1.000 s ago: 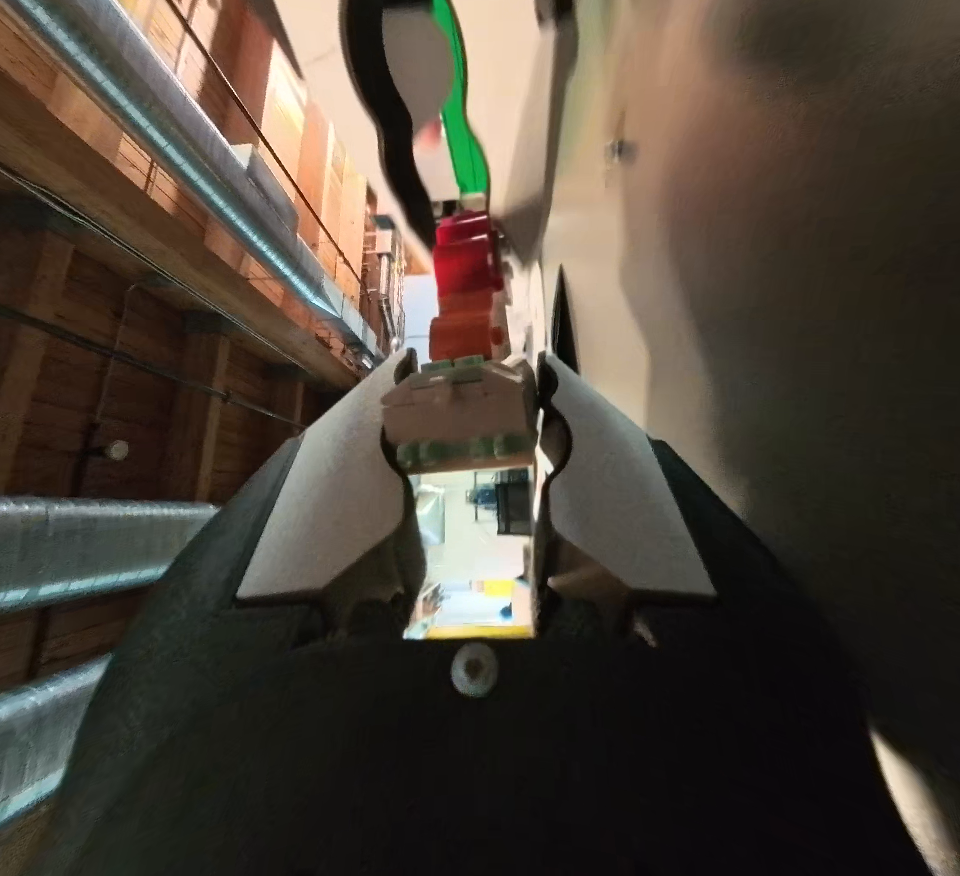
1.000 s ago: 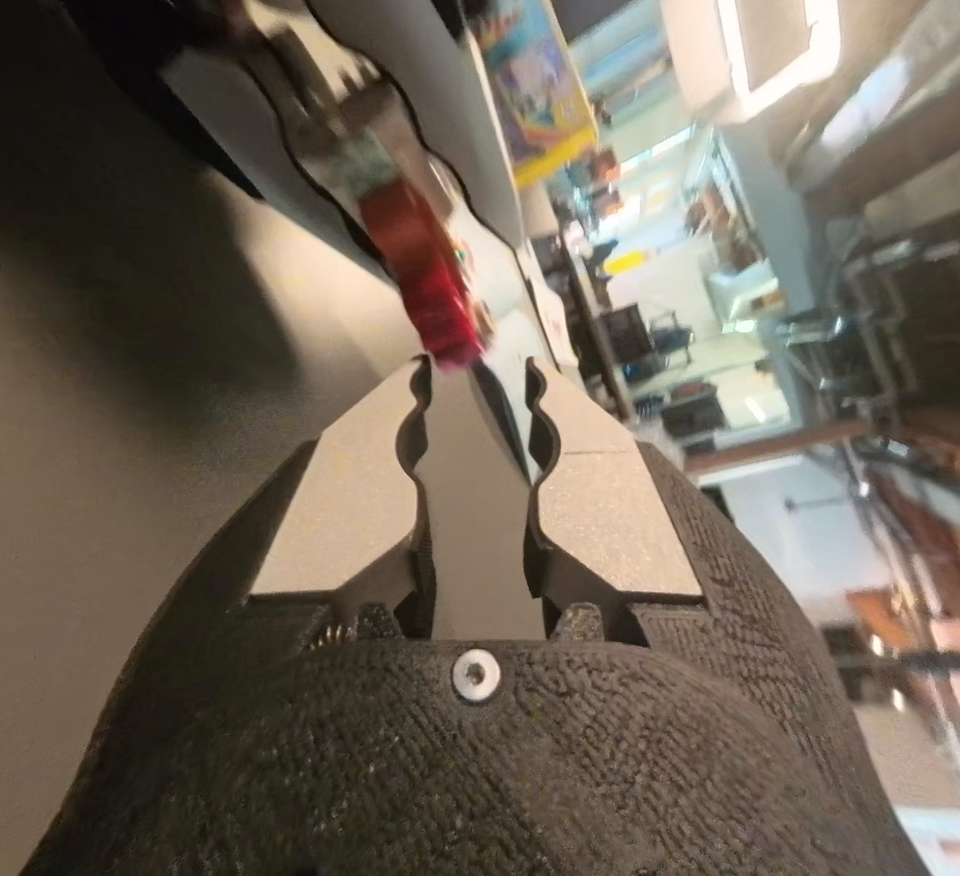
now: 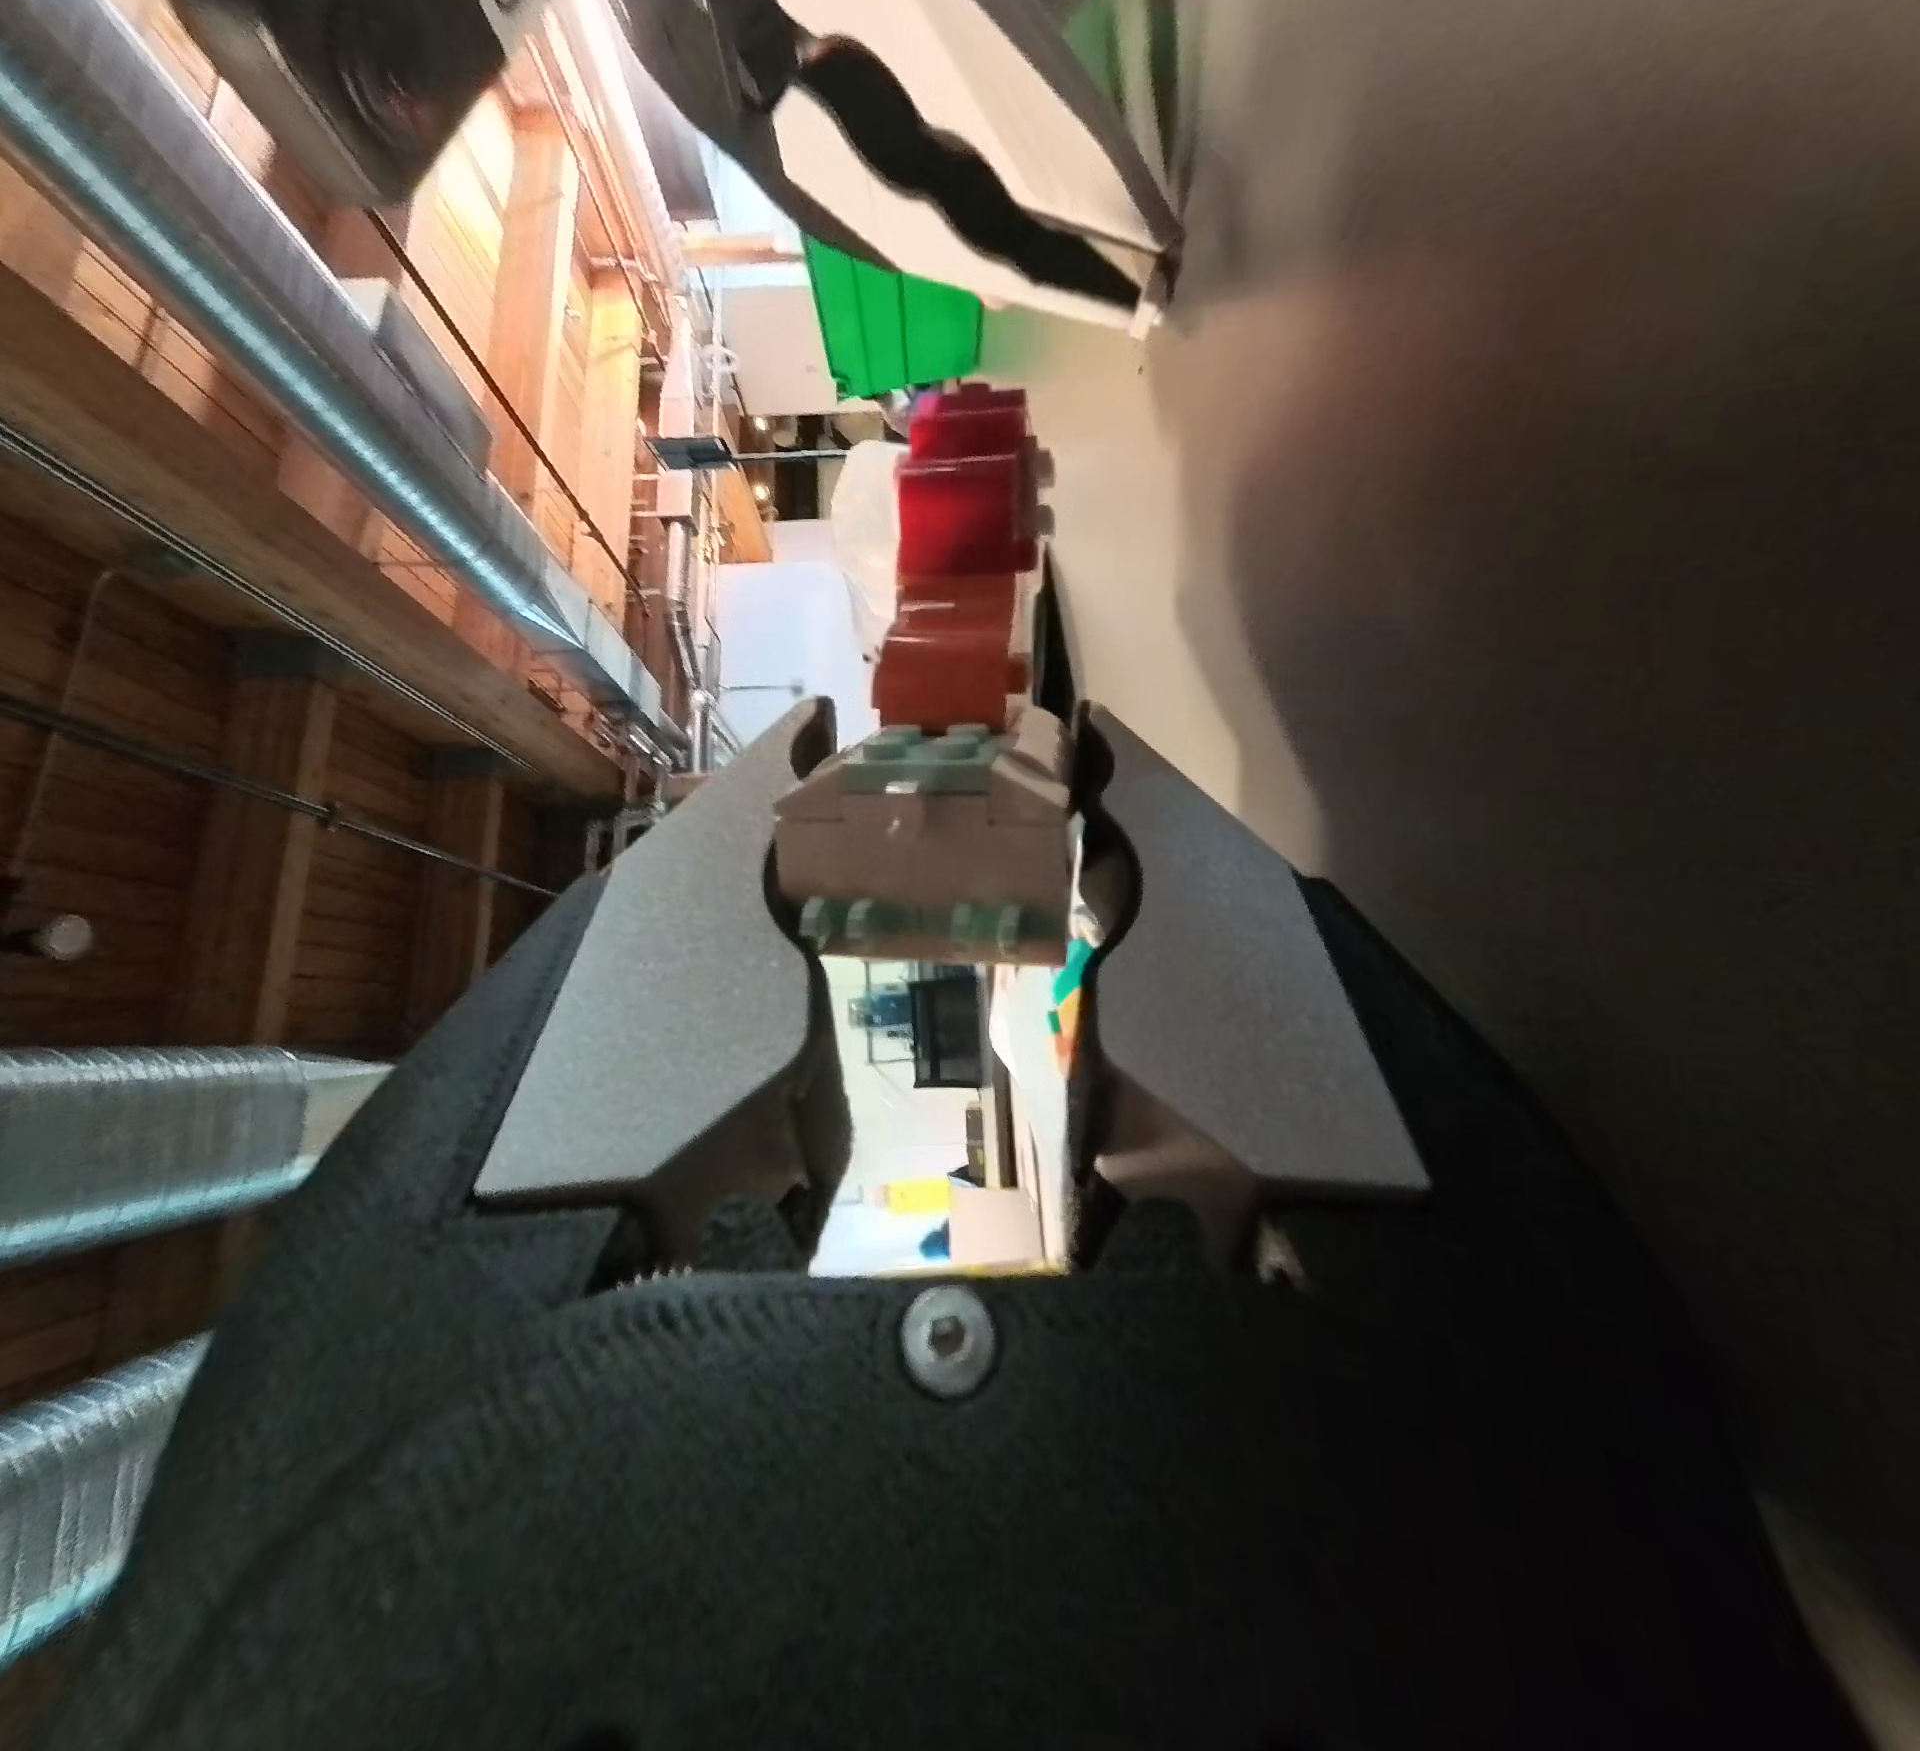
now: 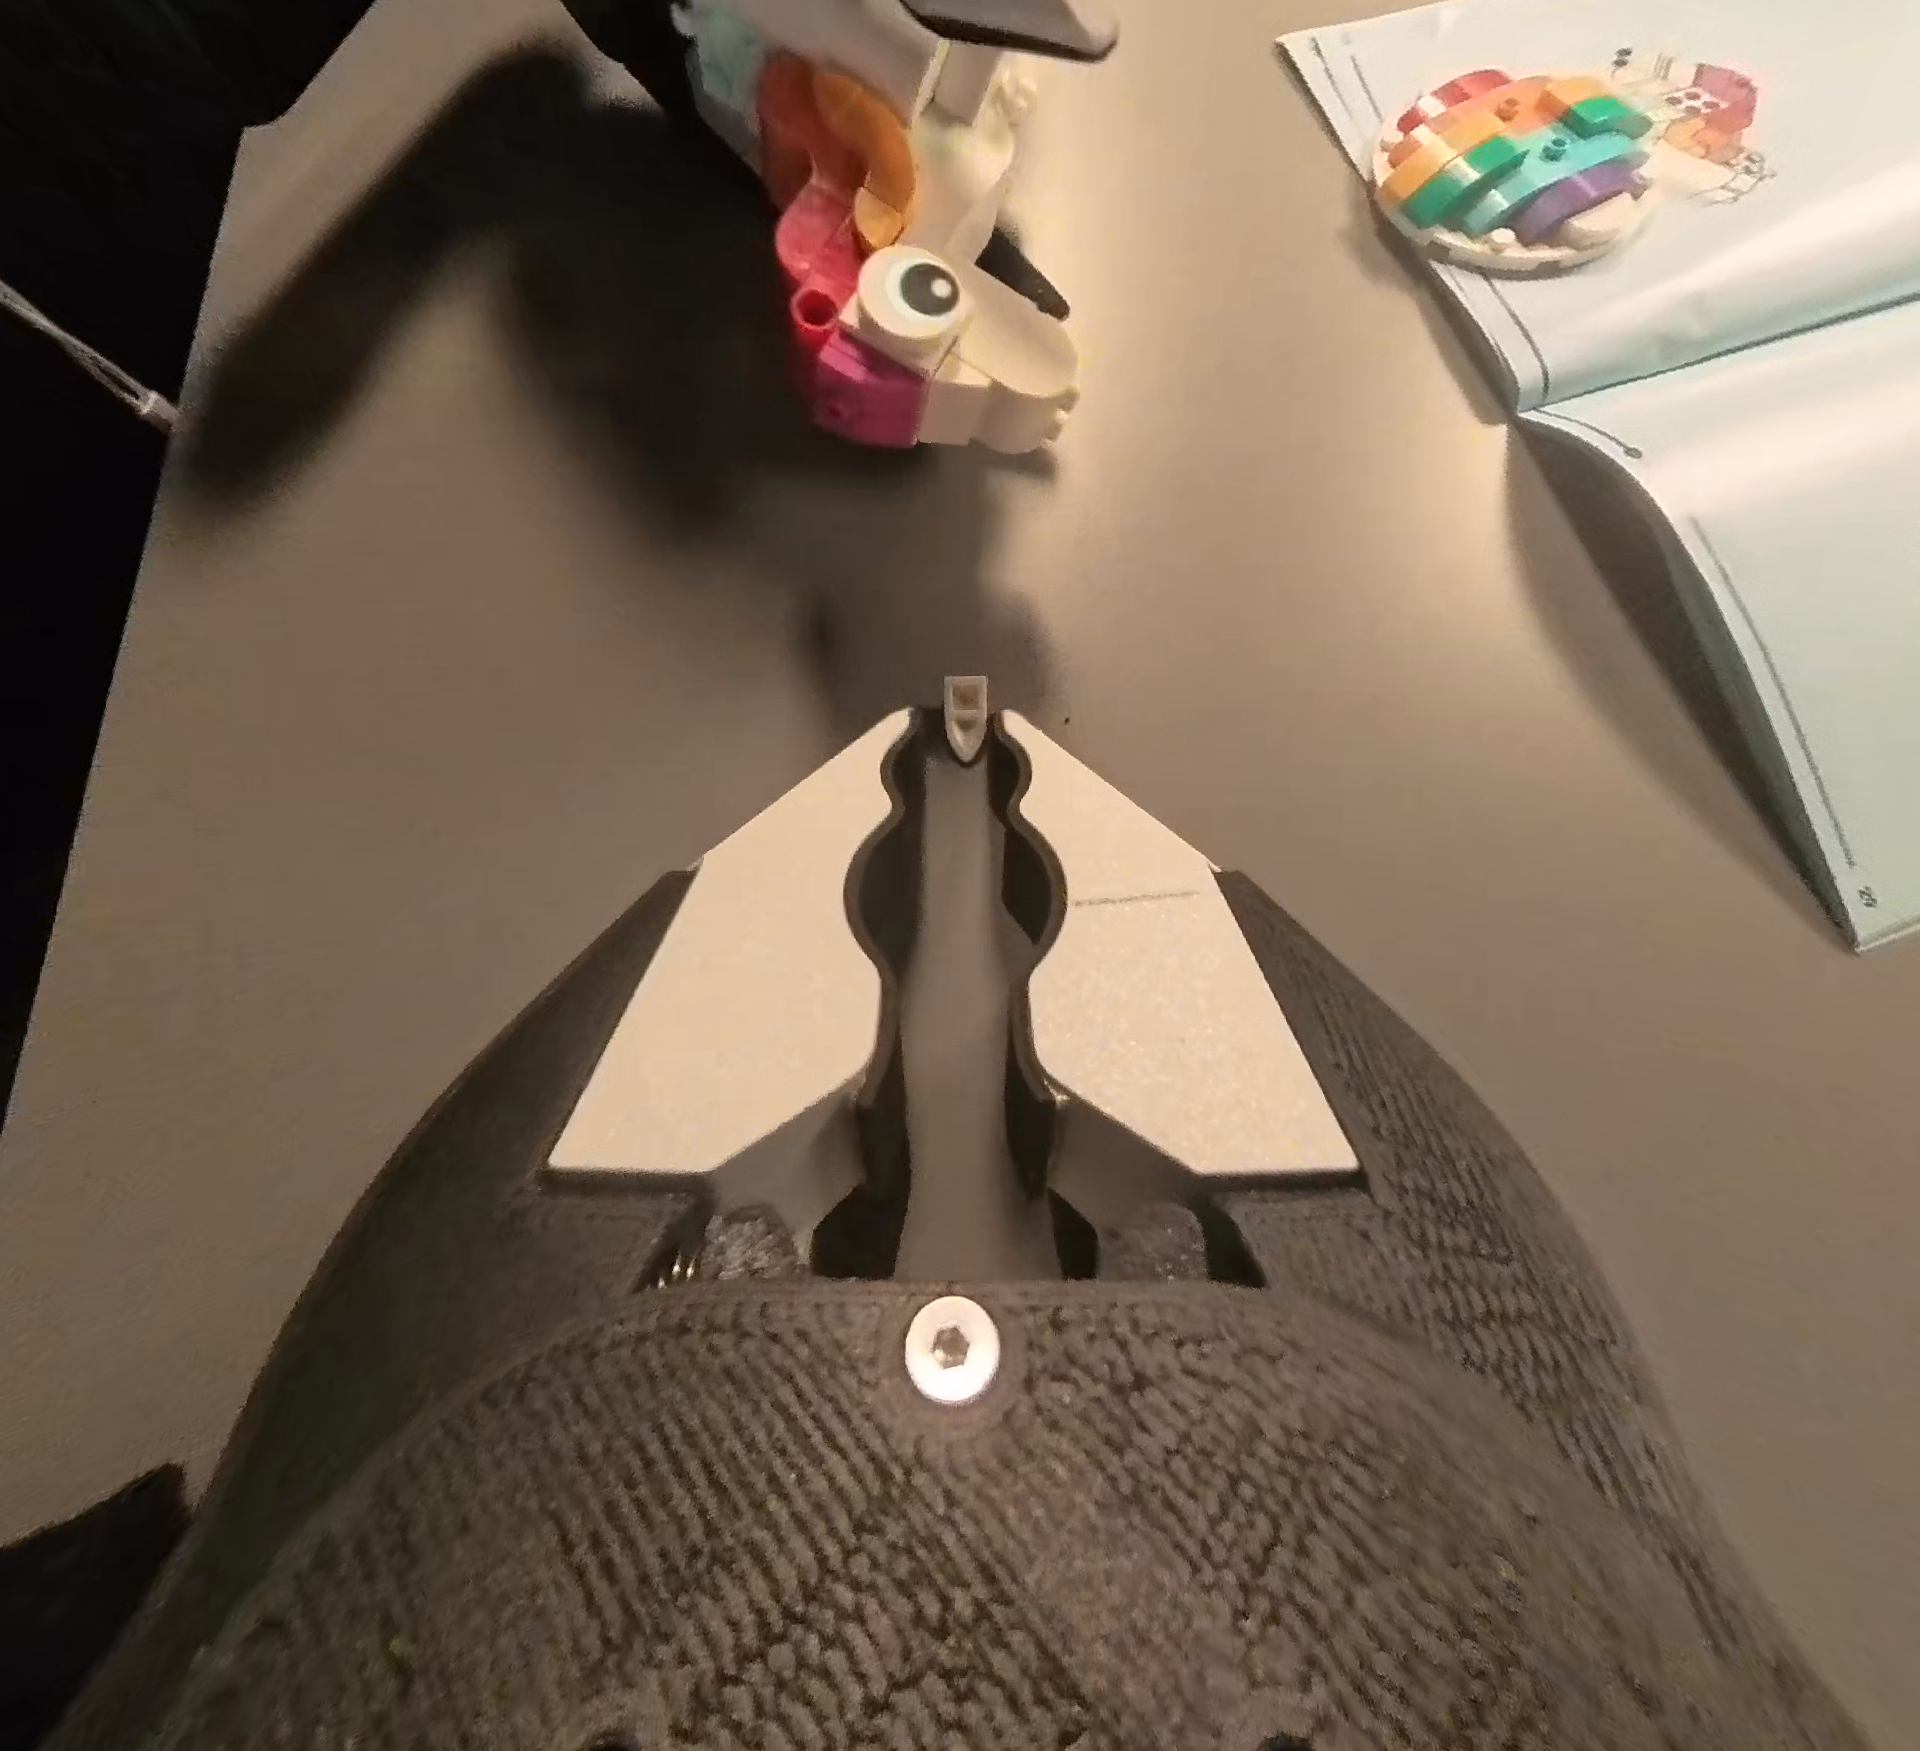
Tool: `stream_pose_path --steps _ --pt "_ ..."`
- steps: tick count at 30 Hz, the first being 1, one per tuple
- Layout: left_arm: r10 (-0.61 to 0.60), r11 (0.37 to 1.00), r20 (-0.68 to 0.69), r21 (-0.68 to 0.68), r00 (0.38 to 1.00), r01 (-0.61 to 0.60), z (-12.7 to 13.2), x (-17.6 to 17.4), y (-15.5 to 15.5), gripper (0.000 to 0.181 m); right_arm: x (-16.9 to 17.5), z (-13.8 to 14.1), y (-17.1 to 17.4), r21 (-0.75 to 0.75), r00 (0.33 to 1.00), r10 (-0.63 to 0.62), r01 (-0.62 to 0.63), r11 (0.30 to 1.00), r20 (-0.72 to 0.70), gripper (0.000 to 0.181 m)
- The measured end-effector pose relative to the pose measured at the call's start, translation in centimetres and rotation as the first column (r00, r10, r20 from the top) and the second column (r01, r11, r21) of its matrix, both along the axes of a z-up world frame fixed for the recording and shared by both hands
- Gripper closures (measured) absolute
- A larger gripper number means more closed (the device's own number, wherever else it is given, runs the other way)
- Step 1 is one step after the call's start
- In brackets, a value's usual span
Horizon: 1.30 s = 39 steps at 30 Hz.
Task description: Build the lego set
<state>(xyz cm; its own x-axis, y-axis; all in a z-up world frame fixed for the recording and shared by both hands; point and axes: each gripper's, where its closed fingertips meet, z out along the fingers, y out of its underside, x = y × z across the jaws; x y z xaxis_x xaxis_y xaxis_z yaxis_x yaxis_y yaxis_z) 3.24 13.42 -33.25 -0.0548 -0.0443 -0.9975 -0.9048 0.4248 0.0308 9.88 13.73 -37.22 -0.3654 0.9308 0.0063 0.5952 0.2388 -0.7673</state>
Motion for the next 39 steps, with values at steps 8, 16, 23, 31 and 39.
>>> stream_pose_path --steps 8,16,23,31,39 --pt "0.131 0.99 -0.04 -0.046 0.991 -0.132 -0.5 -0.9 0.9 0.136 -0.4 0.0 -0.2 -0.029 0.995 -0.097 0.097 0.995 0.01 0.176" --pt "0.3 0.95 -0.067 -0.073 0.952 -0.305 -0.8 -1.7 1.7 0.137 -2.3 1.5 0.6 -0.087 0.969 -0.248 0.248 0.965 0.019 0.176" --pt "0.298 0.945 -0.005 -0.139 0.955 -0.296 -1.2 -1.5 1.7 0.137 -3.7 4.9 -0.3 -0.139 0.979 -0.203 0.203 0.969 0.015 0.176" --pt "0.282 0.952 -0.007 -0.122 0.959 -0.281 -1.0 -1.3 1.7 0.137 -3.9 4.1 -0.9 -0.09 0.977 -0.189 0.198 0.976 0.1 0.176" --pt "0.274 0.955 -0.005 -0.114 0.962 -0.273 -0.8 -1.2 1.7 0.137 -4.1 4.1 -1.0 -0.086 0.973 -0.201 0.211 0.974 0.114 0.176"
